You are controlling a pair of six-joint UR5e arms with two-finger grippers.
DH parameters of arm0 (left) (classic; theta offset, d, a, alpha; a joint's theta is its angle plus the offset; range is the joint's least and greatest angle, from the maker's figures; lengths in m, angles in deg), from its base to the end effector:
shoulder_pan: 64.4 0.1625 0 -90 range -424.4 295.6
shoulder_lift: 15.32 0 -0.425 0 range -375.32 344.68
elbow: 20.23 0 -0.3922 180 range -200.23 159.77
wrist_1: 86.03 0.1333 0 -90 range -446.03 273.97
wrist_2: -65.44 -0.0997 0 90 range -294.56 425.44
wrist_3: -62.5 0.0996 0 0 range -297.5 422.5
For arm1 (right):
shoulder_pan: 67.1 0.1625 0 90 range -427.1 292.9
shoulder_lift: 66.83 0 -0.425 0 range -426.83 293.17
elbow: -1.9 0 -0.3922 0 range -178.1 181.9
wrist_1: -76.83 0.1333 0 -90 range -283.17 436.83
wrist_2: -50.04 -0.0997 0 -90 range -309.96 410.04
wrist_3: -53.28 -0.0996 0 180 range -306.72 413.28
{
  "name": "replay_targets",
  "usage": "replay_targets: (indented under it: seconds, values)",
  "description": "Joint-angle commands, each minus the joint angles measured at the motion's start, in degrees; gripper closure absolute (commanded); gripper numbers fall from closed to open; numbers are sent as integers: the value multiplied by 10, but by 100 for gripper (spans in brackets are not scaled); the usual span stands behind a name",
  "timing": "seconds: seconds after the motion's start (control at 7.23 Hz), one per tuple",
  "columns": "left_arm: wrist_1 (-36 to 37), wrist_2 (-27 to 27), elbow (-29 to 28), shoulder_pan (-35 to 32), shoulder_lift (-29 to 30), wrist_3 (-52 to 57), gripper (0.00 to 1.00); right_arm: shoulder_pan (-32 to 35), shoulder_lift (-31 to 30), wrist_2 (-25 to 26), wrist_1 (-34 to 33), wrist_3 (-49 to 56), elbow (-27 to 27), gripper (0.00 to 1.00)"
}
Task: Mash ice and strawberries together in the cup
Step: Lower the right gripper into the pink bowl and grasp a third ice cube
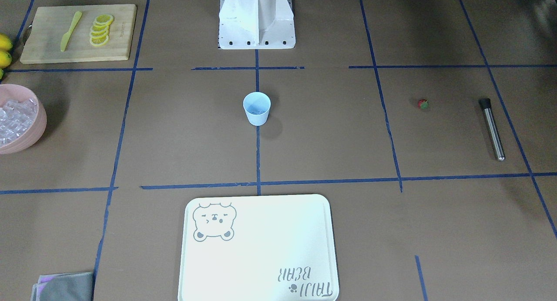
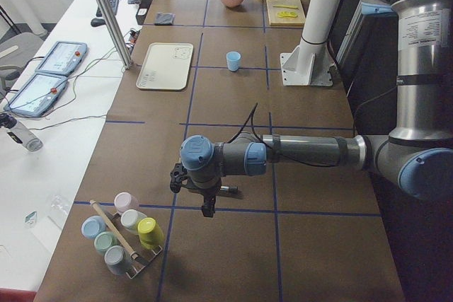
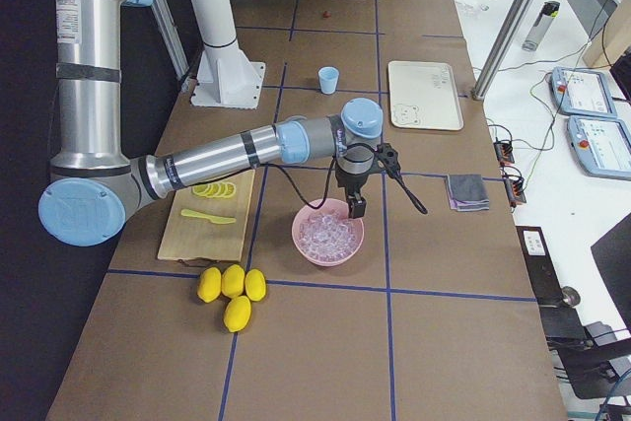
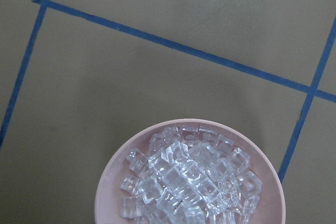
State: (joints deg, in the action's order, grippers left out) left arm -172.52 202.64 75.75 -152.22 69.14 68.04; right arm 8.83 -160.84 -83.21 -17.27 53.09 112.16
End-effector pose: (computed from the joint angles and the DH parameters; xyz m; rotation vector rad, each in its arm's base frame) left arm -0.0432 -0.4491 0.6554 -0.0264 0.8251 0.1049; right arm -0.0486 -0.4616 0.5266 0.1074 -0.7743 -0.3099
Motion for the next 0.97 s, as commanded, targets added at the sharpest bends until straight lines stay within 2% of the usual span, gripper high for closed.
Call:
replay_targets:
  seconds: [0.0, 0.28, 0.83]
  values:
    - [0, 0, 0, 3, 0, 0, 0, -45, -26, 31, 79, -52, -16, 1]
    - [0, 0, 0, 4, 0, 0, 0, -60, -33, 35, 133, -55, -49, 2]
    - [0, 1, 1, 12, 0, 0, 0, -73, -50, 43, 151, -55, -58, 4]
